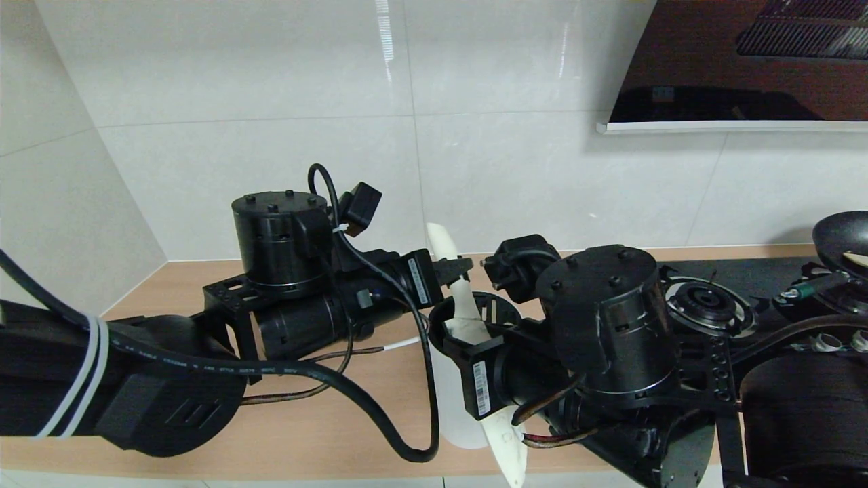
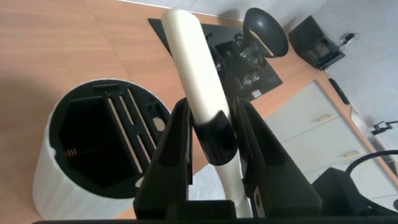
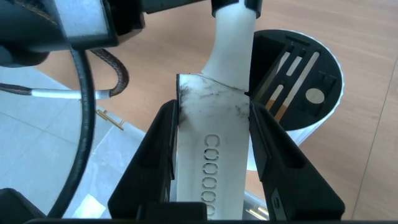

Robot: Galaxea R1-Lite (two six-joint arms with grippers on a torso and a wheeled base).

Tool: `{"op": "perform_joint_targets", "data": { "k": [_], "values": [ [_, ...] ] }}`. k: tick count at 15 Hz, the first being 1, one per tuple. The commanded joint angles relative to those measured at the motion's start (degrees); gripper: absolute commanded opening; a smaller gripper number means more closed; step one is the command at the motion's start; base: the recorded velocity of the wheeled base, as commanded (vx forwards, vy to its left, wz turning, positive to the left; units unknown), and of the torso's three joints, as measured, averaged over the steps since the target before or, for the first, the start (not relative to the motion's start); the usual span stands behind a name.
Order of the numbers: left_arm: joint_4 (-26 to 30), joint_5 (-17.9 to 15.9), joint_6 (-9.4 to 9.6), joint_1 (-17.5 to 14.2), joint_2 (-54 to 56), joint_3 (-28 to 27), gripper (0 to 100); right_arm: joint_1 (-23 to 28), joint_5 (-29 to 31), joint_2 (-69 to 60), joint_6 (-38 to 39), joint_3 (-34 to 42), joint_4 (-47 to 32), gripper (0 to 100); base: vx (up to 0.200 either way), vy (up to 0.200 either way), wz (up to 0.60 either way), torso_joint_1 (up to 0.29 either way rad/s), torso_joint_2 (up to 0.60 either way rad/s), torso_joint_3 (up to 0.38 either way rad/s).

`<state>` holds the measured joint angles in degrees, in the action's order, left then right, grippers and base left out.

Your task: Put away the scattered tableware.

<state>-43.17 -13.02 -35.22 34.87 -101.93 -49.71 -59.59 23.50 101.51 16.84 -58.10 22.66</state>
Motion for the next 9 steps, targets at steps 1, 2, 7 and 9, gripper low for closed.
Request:
{"op": "perform_joint_targets", "data": {
  "k": [1, 2, 7, 9],
  "values": [
    [0.0, 0.0, -0.11, 0.0, 0.5, 0.0, 0, 0.0, 0.1, -0.2, 0.0, 0.0, 0.0, 0, 0.0, 0.0, 0.0, 0.0, 0.0, 0.0],
    [0.0, 0.0, -0.11, -0.1, 0.9, 0.0, 0, 0.0, 0.1, -0.2, 0.0, -0.1, 0.3, 0, 0.0, 0.0, 0.0, 0.0, 0.0, 0.0],
    [0.0, -0.1, -0.29, -0.1, 1.3, 0.0, 0, 0.0, 0.8, -0.3, 0.0, 0.0, 1.5, 100, 0.0, 0.0, 0.0, 0.0, 0.0, 0.0],
    [0.0, -0.1, -0.38, -0.1, 1.4, -0.1, 0, 0.0, 0.8, -0.3, 0.0, 0.0, 1.6, 100, 0.0, 0.0, 0.0, 0.0, 0.0, 0.0]
  ]
}}
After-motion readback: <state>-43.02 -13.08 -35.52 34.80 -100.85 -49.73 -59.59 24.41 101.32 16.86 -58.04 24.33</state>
